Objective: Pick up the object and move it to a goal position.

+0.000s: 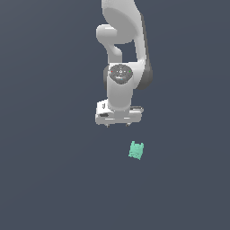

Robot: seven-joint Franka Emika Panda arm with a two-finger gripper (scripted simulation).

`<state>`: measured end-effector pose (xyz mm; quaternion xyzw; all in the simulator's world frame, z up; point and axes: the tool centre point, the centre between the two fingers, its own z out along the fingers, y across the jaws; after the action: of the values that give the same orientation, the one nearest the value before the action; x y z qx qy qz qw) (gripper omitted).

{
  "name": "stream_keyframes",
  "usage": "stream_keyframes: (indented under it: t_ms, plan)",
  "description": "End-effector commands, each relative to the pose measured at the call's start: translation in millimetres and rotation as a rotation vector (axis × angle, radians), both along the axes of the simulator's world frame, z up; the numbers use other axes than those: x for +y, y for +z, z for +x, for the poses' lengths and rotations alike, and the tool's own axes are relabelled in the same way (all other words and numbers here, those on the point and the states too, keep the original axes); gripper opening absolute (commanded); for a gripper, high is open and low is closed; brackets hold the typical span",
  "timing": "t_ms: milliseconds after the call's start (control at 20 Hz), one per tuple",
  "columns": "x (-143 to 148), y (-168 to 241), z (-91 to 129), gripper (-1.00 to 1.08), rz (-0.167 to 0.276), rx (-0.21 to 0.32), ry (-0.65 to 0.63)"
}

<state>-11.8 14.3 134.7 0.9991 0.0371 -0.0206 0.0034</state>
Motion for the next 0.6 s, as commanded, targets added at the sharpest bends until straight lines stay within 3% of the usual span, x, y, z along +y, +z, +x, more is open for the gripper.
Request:
stream_keyframes:
  t_ms: [0,550]
  plan:
    - [0.0,0.0,0.0,1.00,0.000,0.000,0.000]
    - [2.7,-9.3,-8.8,1.00,-0.018,0.036,0.048]
